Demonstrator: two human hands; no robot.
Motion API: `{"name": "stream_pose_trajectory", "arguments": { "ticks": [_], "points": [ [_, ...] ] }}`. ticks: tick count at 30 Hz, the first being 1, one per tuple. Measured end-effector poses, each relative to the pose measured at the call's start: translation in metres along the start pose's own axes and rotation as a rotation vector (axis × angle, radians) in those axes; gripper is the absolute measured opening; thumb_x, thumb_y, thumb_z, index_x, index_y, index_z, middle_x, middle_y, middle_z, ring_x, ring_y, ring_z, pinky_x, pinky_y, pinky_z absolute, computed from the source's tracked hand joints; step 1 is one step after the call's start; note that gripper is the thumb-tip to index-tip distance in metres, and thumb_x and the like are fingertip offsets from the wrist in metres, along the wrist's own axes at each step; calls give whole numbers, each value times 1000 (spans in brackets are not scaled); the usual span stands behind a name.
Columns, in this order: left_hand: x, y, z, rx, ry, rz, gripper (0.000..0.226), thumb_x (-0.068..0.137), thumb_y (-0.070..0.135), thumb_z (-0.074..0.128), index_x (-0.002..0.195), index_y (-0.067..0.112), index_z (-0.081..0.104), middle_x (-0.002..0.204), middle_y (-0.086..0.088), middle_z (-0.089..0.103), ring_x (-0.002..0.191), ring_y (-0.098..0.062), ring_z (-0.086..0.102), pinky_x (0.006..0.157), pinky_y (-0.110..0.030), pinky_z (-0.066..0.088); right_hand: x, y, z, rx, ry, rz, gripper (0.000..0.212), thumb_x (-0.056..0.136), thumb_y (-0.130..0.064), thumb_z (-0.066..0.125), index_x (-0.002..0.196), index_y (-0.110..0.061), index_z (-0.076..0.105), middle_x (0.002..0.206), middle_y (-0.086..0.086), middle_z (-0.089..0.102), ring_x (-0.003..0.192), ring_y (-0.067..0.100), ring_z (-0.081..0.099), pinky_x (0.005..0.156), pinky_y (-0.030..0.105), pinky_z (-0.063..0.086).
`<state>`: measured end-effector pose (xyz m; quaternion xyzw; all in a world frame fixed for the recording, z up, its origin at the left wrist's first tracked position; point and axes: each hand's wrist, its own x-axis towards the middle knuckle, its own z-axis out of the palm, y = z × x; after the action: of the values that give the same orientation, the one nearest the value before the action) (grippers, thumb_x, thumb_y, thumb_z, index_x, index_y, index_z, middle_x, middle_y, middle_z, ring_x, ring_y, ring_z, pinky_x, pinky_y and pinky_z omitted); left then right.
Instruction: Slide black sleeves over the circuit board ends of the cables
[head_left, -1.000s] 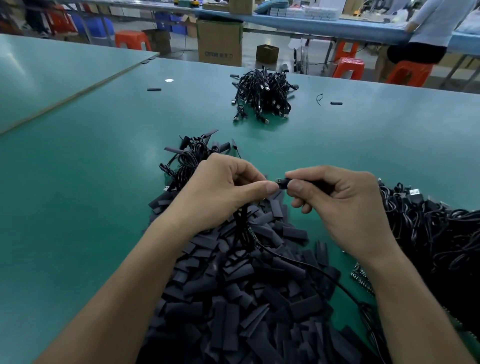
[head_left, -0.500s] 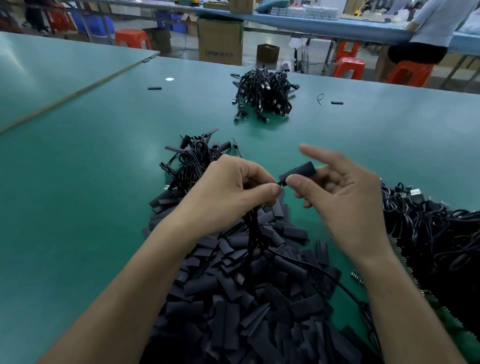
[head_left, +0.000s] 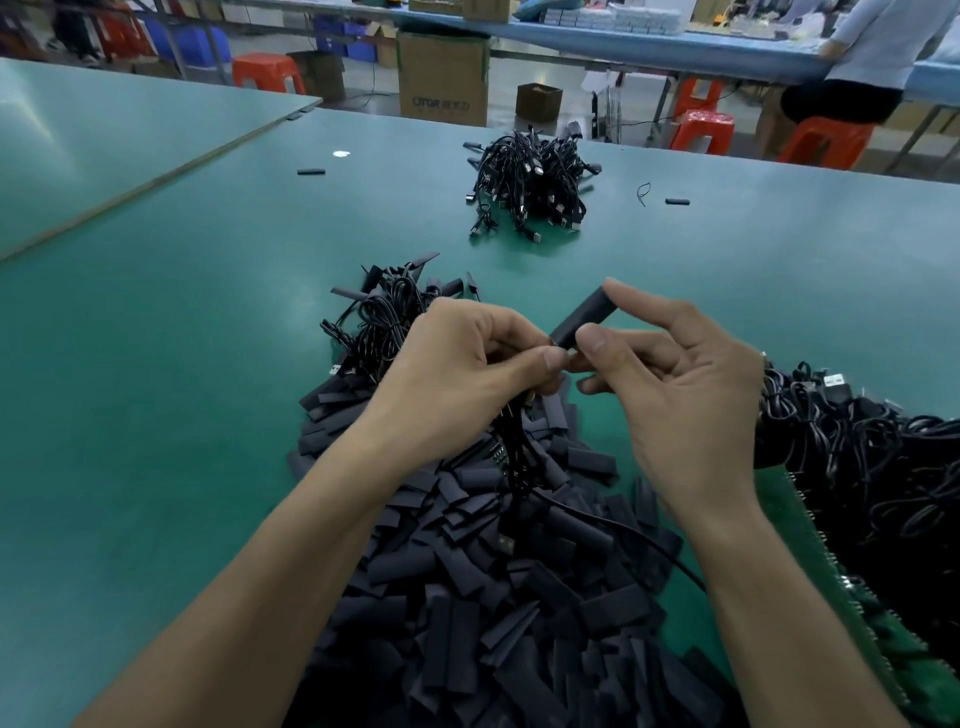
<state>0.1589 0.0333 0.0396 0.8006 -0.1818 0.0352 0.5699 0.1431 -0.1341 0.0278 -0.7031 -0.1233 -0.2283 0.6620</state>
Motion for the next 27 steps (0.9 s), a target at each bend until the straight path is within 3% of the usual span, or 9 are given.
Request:
{"name": "stream_pose_trajectory", "arguments": {
  "ticks": [5, 8, 12, 15, 17, 20, 23, 25, 27],
  "points": [
    [1, -1, -2, -30, -37, -5, 7, 91, 20, 74, 86, 15, 76, 75, 2, 76, 75, -25, 72, 77, -40, 59, 0, -2, 1, 39, -37, 40, 29, 88, -15, 74, 101, -35, 57, 78, -2, 76, 70, 18, 74, 63, 21, 54],
    [1, -3, -9, -17, -111, -54, 14, 86, 27, 79, 95, 17, 74, 84, 2, 76, 75, -11, 72, 75, -27, 59, 1, -5, 1, 73, 1, 46, 29, 88, -9, 73, 100, -29, 55, 77, 1, 75, 68, 16, 73, 61, 19, 52],
    [1, -10, -13, 115, -227, -197, 31, 76, 39, 85, 103, 30, 72, 93, 7, 75, 84, -7, 72, 81, -30, 58, 2, -13, 0, 194, 80, 56, 27, 87, -7, 73, 97, -25, 55, 76, 9, 74, 65, 23, 71, 59, 24, 52],
    [2, -11, -13, 133, -180, -173, 15, 81, 34, 81, 92, 27, 75, 77, 10, 74, 65, -3, 66, 63, -15, 48, 2, -17, 1, 230, 104, 82, 29, 89, -8, 72, 105, -26, 55, 78, 10, 74, 69, 25, 73, 60, 25, 54],
    [4, -14, -16, 114, -72, -150, 12, 83, 35, 78, 88, 24, 76, 75, 5, 74, 61, -5, 62, 61, -20, 49, 2, -16, 0, 165, 93, 137, 32, 93, -18, 70, 114, -34, 52, 85, 6, 76, 76, 23, 74, 65, 25, 57],
    [10, -25, -27, 80, 242, -131, 9, 88, 37, 72, 85, 29, 73, 69, 11, 70, 56, -4, 55, 56, -21, 46, 0, -8, -3, -160, -65, 239, 29, 90, -35, 69, 117, -36, 58, 88, -8, 76, 78, 7, 72, 69, 20, 55],
    [14, -38, -35, 66, 521, -160, 14, 93, 35, 69, 80, 38, 69, 68, 11, 69, 58, -13, 53, 59, -36, 50, -6, 1, -1, -531, -419, 302, 25, 87, -36, 75, 110, -27, 72, 85, -12, 72, 78, -3, 66, 71, 11, 50],
    [17, -50, -40, 104, 601, -203, 17, 95, 30, 68, 80, 37, 69, 81, 4, 75, 72, -24, 67, 78, -47, 59, -13, 7, 4, -707, -637, 336, 32, 85, -41, 75, 109, -20, 72, 88, -8, 69, 82, 5, 64, 78, 20, 54],
    [19, -59, -42, 107, 616, -233, 18, 95, 24, 67, 89, 40, 71, 91, 6, 75, 89, -23, 71, 90, -47, 57, -17, 10, 9, -826, -720, 322, 26, 86, -41, 75, 99, -19, 72, 87, -6, 64, 83, 15, 62, 81, 36, 56]
  ]
}}
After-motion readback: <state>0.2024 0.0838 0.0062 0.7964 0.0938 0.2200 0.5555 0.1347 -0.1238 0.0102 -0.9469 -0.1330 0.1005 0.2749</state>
